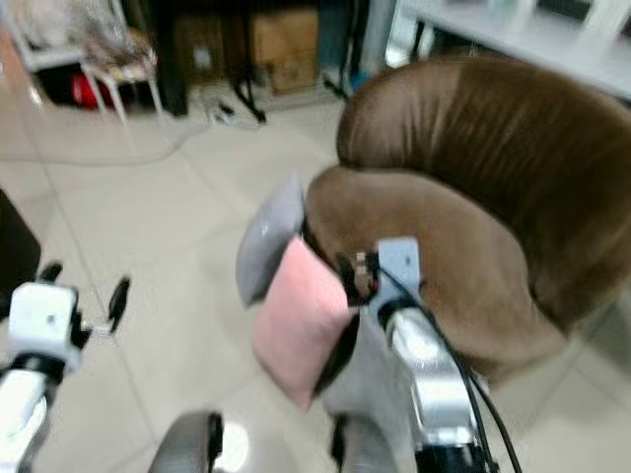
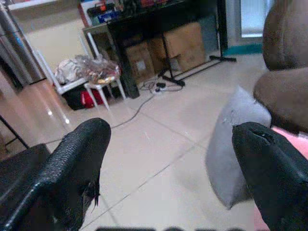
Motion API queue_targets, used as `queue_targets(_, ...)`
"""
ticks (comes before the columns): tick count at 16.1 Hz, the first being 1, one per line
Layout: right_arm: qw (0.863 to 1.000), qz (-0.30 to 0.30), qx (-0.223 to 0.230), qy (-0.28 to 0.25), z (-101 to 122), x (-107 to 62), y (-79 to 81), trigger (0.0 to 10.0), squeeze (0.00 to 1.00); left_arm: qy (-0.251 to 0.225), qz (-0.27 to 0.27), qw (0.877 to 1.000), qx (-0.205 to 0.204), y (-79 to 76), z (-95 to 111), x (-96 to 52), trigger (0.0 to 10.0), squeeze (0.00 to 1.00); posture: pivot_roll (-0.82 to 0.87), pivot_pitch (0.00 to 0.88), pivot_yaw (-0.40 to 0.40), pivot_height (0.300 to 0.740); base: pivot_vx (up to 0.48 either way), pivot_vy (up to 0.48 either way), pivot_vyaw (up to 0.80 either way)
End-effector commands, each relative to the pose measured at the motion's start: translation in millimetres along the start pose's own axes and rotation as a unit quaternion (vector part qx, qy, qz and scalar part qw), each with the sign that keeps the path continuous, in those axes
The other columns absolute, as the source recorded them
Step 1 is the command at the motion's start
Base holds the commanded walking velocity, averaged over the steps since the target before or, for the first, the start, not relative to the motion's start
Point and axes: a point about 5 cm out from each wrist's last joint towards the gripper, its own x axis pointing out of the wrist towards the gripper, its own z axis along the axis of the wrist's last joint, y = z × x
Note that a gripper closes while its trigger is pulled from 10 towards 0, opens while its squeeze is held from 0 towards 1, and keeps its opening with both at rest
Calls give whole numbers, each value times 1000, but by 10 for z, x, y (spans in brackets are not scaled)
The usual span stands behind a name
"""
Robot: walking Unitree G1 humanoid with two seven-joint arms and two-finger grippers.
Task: Move the pillow to the sofa from floor
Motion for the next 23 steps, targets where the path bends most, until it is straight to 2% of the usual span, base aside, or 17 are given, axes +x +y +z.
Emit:
queue_targets(1, 1000, -22, -7, 21, -71, -21, -136, 10000, 0, -3, -12, 1000, -4, -70, 16, 9, 10000, 0, -13, 0, -47, 595, 300, 0, 0)
queue_targets(5, 999, -21, -21, 25, -69, 2, -124, 10000, 0, -2, -9, 1000, -3, -64, 0, 14, 10000, 0, -12, 0, -49, 595, 301, 0, 0)
queue_targets(10, 1000, -15, -4, 11, -26, 27, -124, 10000, 0, -4, -6, 1000, -2, -64, 1, 36, 10000, 0, -12, 0, -53, 595, 302, 0, 0)
queue_targets(19, 1000, -18, -1, 6, -2, 79, -121, 10000, 0, -8, -8, 1000, -3, -71, 5, 97, 10000, 0, -10, 0, -55, 595, 302, 0, 0)
queue_targets(21, 1000, -17, 3, 16, -29, 85, -113, 10000, 0, -6, -8, 1000, 5, -74, 0, 101, 10000, 0, -8, 0, -57, 595, 0, 0, 0)
queue_targets(23, 1000, -18, 9, 23, -65, 105, -101, 10000, 0, -3, -27, 999, 16, -111, -16, 99, 10000, 0, -2, 0, -63, 570, 0, 0, 0)
